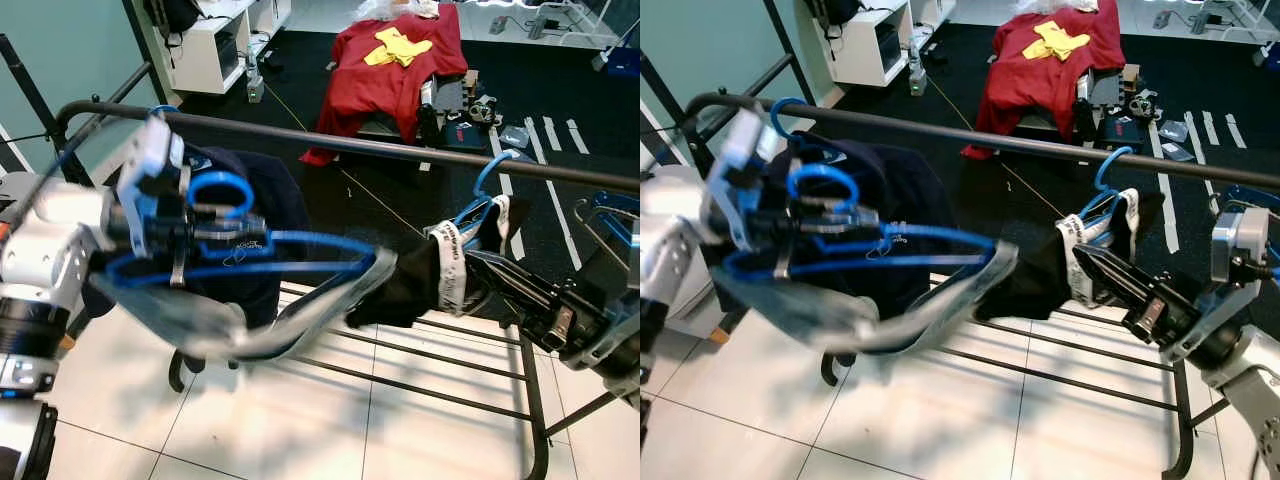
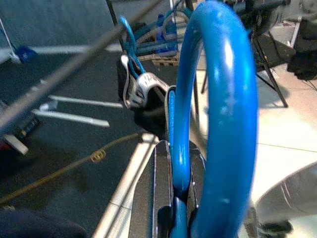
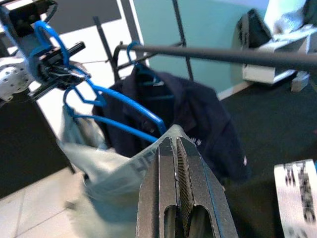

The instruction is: Hang hanger

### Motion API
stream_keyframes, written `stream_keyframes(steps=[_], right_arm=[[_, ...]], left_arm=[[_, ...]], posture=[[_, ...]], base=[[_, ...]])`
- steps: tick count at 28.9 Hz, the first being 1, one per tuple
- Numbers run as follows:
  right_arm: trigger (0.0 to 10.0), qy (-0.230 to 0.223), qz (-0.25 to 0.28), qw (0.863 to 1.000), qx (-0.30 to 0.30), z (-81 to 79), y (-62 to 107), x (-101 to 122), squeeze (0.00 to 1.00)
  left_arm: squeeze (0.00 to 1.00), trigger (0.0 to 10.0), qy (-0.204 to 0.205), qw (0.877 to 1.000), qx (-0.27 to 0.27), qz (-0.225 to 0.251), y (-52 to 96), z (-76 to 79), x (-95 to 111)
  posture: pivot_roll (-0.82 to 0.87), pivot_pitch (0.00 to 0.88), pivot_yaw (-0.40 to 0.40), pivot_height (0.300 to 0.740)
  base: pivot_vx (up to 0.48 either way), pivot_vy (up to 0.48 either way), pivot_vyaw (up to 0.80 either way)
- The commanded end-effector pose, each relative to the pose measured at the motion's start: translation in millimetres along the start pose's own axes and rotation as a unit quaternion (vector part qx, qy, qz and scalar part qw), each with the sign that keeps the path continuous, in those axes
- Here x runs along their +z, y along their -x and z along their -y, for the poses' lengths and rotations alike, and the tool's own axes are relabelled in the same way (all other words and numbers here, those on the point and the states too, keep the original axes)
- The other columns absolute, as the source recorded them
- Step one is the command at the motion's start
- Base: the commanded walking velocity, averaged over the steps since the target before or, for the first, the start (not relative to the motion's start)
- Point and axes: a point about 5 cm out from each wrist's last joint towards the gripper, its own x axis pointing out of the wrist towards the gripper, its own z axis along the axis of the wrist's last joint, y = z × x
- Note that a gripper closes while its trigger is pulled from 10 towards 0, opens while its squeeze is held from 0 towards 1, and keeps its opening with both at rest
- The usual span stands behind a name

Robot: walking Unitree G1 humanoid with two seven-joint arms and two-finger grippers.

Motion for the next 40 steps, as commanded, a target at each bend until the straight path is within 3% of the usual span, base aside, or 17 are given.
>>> stream_keyframes(steps=[1,6,10,13,18,22,29,31,34,36,37,39,40], right_arm=[[10.0,-0.003,0.014,1.0,-0.008,1.2,-0.9,5,0.0],[10.0,-0.01,0.019,1.0,-0.004,-0.1,-6.5,7,0.0],[10.0,-0.009,0.014,1.0,-0.01,0.9,-10.2,5,0.0],[10.0,-0.004,-0.013,1.0,-0.017,-0.5,-19.2,-9,0.0],[10.0,0.003,-0.035,0.998,-0.044,3.7,-30.3,-22,0.0],[10.0,0.008,-0.038,0.997,-0.062,8.3,-32.5,-24,0.0],[10.0,0.02,0.006,0.998,-0.065,13.8,-33.7,-3,0.0],[10.0,0.026,0.041,0.999,0.006,0.1,-34.4,20,0.0],[10.0,0.054,0.027,0.99,0.13,-24.2,-37.6,42,0.0],[10.0,0.06,0.02,0.986,0.152,-27.6,-39.2,47,0.0],[10.0,0.081,-0.015,0.979,0.187,-31.5,-43.8,50,1.0],[10.0,0.081,-0.015,0.979,0.187,-31.5,-43.8,50,1.0],[10.0,0.092,-0.05,0.973,0.207,-33.9,-48.9,44,1.0]], left_arm=[[0.0,10.0,0.013,0.999,-0.027,0.012,-4.0,4.5,8],[0.0,10.0,0.043,0.996,-0.075,0.036,-12.9,13.5,19],[0.0,10.0,0.034,0.997,-0.049,0.056,-18.7,8.4,20],[0.0,10.0,0.045,0.994,-0.016,0.094,-23.8,3.0,20],[0.0,10.0,0.057,0.993,-0.013,0.105,-27.1,6.6,18],[0.0,10.0,0.064,0.993,-0.021,0.102,-27.1,9.9,19],[0.0,10.0,0.054,0.996,-0.043,0.057,-25.7,15.0,15],[0.0,10.0,0.039,0.997,-0.06,0.018,-26.2,17.2,10],[0.0,10.0,0.029,0.995,-0.092,-0.012,-29.4,20.9,7],[0.0,10.0,0.022,0.995,-0.099,-0.018,-31.1,21.1,8],[0.0,10.0,0.007,0.993,-0.117,-0.026,-36.8,21.6,9],[0.0,10.0,0.007,0.993,-0.117,-0.026,-36.8,21.6,9],[0.0,10.0,-0.002,0.991,-0.129,-0.027,-42.2,22.1,10]], posture=[[-0.08,0.102,0.038,0.74],[-0.08,0.092,0.039,0.74],[-0.08,0.082,0.042,0.74],[-0.09,0.078,0.041,0.74],[-0.08,0.076,0.04,0.74],[-0.08,0.07,0.044,0.74],[-0.08,0.064,0.049,0.74],[-0.08,0.061,0.051,0.74],[-0.08,0.062,0.051,0.74],[-0.08,0.058,0.051,0.74],[-0.09,0.053,0.054,0.74],[-0.09,0.053,0.054,0.74],[-0.09,0.049,0.054,0.74]], base=[[0.0,0.0,0.0],[0.0,0.0,0.0],[0.0,0.0,0.0],[0.0,0.0,0.0],[0.0,0.0,0.0],[0.0,0.0,0.0],[0.0,0.0,0.0],[0.0,0.0,0.0],[0.0,0.0,0.0],[0.0,0.0,0.0],[0.0,0.0,0.0],[0.0,0.0,0.0],[0.0,0.0,0.0]])
